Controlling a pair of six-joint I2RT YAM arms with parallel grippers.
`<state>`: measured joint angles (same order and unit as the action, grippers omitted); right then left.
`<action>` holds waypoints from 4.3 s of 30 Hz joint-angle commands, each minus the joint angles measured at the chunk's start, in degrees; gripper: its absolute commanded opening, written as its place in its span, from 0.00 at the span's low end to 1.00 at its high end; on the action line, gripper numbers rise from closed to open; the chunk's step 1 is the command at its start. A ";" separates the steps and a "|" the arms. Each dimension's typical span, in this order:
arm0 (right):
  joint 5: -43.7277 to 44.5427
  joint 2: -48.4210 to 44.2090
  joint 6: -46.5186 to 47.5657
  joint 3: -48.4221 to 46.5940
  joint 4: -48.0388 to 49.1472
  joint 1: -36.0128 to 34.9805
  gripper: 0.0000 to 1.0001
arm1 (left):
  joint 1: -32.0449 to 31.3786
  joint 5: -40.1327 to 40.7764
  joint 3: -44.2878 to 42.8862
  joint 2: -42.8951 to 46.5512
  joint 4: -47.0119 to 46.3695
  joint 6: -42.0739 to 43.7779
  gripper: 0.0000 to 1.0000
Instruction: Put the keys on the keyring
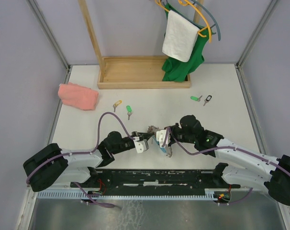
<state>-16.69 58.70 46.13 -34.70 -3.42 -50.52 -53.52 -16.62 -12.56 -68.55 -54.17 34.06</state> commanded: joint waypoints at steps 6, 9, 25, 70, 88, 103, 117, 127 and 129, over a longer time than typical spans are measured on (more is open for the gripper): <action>-0.14 -0.77 -1.12 -1.28 6.70 -0.28 0.01 | -0.49 -1.08 -1.15 0.06 -3.76 -0.92 0.03; -0.21 -0.78 -1.13 -1.25 6.68 -0.23 0.01 | -0.53 -0.96 -1.26 0.08 -3.77 -1.09 0.03; -0.35 -0.84 -0.85 -1.25 6.47 -0.28 0.01 | -0.49 0.54 -2.08 0.45 -3.69 -3.69 0.03; -0.54 -1.35 -0.12 -1.25 5.62 -0.37 0.01 | -0.47 3.96 -2.47 1.32 -3.60 -8.36 0.03; 0.77 -1.79 -0.50 -0.99 6.59 -0.37 0.01 | -0.49 1.51 -2.88 1.33 -2.11 -8.66 0.03; 1.17 -2.00 -0.69 -0.82 6.93 -0.42 0.01 | -0.48 1.67 -3.13 1.39 -1.03 -9.01 0.03; 0.79 -1.81 -0.87 -0.85 6.80 -0.43 0.01 | -0.46 2.02 -3.07 1.36 -1.77 -9.29 0.03; 0.49 -1.69 -0.87 -0.95 6.73 -0.45 0.01 | -0.50 1.90 -3.18 0.97 -2.96 -9.65 0.03; 0.51 -1.66 -0.87 -0.96 6.69 -0.43 0.01 | -0.50 1.71 -3.18 0.97 -3.10 -9.63 0.03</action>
<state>-15.84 58.54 45.78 -34.68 -1.72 -50.63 -53.76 -14.06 -13.67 -68.18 -53.30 26.17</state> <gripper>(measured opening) 0.014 0.027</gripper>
